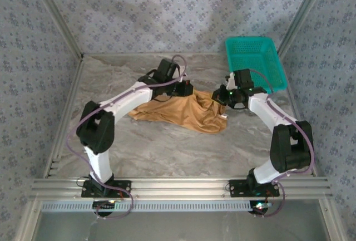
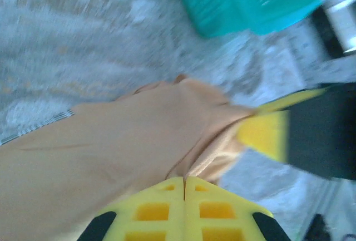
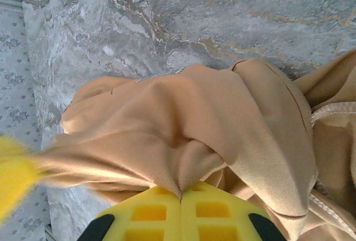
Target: Fold the inside-out t-shirt
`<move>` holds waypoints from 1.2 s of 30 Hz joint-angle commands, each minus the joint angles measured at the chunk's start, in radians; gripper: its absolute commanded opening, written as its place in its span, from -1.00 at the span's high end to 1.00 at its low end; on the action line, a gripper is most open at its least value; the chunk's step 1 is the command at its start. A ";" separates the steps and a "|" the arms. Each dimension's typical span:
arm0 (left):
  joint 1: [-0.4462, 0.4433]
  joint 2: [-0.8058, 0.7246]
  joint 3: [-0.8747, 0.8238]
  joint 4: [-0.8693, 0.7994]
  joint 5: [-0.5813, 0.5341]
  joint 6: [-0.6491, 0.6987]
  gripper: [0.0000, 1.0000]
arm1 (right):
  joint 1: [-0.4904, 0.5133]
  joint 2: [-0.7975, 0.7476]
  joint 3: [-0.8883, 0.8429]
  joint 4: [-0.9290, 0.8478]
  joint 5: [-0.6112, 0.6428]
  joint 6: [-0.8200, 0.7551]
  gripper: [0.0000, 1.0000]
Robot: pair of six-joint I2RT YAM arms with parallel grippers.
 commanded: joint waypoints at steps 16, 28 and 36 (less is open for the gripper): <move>0.040 -0.137 -0.356 0.342 0.124 -0.172 0.45 | 0.101 0.038 0.033 -0.089 0.146 -0.060 1.00; -0.035 0.043 -0.203 0.105 -0.073 -0.069 0.04 | 0.133 -0.031 0.064 -0.104 0.128 -0.042 1.00; -0.029 0.192 -0.051 0.029 -0.075 -0.067 0.41 | 0.148 -0.070 0.055 -0.125 0.147 -0.049 1.00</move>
